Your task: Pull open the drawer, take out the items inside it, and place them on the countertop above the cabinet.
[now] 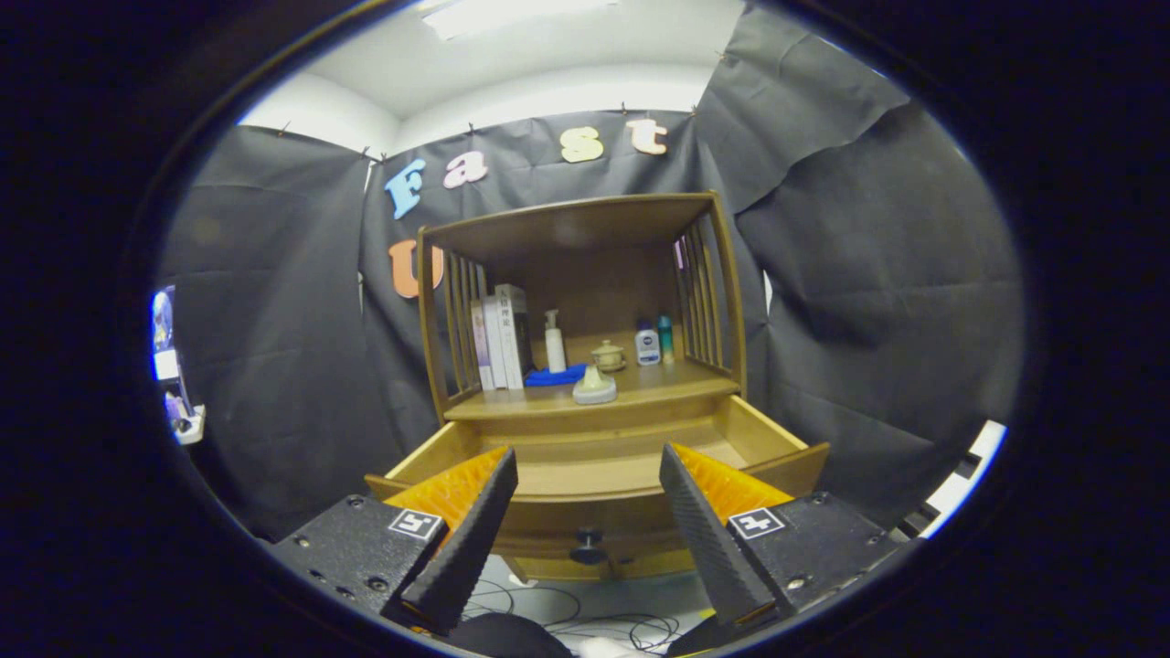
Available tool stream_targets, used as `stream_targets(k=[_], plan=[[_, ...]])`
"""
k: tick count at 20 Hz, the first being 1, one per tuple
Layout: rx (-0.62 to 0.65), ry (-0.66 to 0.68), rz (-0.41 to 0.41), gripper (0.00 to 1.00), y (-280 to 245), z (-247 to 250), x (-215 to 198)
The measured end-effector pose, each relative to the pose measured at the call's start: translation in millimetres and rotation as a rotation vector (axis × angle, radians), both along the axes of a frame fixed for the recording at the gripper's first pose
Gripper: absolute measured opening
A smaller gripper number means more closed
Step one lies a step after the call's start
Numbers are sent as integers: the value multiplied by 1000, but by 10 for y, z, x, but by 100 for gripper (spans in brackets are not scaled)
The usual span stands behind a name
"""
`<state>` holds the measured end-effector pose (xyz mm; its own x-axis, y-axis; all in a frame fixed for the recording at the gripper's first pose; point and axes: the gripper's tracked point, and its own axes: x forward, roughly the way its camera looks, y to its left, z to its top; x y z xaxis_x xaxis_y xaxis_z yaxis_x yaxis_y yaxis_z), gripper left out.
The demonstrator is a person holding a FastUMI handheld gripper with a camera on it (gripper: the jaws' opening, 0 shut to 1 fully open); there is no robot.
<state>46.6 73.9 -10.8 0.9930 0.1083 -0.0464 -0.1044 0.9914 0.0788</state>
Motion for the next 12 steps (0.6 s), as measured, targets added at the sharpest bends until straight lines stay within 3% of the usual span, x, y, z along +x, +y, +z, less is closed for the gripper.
stream_targets(k=[12], plan=[[-76, 103, -17, 99, 91, -1006, 475]])
